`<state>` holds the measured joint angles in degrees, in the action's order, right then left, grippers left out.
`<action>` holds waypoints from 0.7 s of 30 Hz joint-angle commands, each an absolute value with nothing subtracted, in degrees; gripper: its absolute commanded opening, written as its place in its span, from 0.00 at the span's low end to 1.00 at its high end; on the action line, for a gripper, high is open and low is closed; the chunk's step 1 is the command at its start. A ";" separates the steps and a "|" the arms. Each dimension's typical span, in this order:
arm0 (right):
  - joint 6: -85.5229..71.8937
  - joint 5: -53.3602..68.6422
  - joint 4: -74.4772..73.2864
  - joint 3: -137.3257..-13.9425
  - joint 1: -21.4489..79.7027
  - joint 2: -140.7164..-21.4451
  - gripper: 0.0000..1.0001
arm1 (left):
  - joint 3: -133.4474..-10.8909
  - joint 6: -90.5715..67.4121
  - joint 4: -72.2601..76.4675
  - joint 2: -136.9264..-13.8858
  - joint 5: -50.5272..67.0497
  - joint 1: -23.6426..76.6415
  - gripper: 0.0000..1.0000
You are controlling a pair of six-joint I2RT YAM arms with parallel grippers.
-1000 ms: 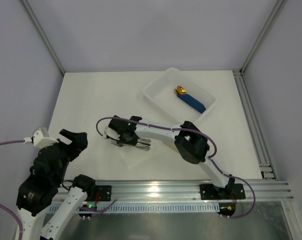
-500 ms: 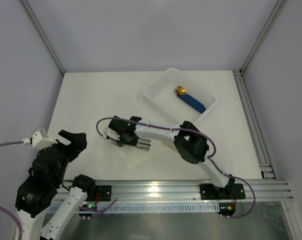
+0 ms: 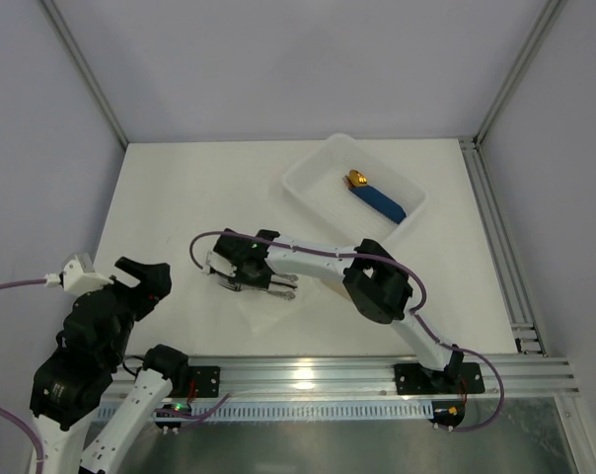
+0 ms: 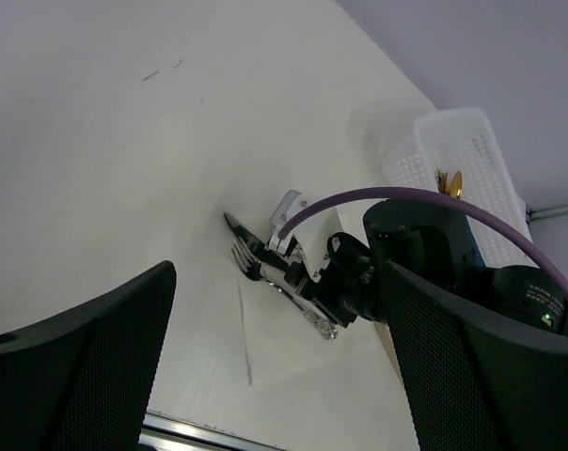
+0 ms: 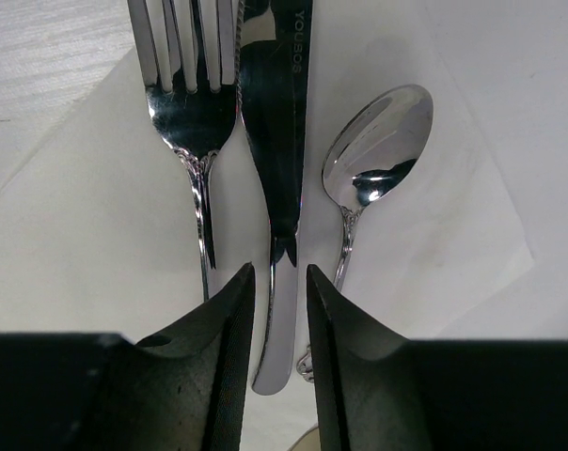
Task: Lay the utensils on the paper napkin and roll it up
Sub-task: Place the utensils on the napkin, then move the container to the center of the board.
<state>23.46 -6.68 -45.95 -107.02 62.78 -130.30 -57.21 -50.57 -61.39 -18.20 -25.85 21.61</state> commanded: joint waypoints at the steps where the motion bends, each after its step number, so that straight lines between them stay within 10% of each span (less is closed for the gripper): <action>1: 21.98 -7.29 -44.03 -108.19 62.67 -127.36 0.32 | -58.89 -50.54 -61.61 -18.10 -25.67 21.36 0.90; 17: -0.07 -16.61 -37.70 -90.01 55.82 -106.88 0.39 | -54.85 -50.89 -57.66 -21.62 -16.09 21.36 0.90; 21: -7.12 -15.29 -36.84 -81.50 52.56 -100.92 0.57 | -52.48 -50.89 -54.85 -23.55 -11.26 21.36 0.91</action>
<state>1.04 -13.89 -38.41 -87.31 54.37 -104.99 -54.04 -50.81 -59.05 -21.52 -16.23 21.61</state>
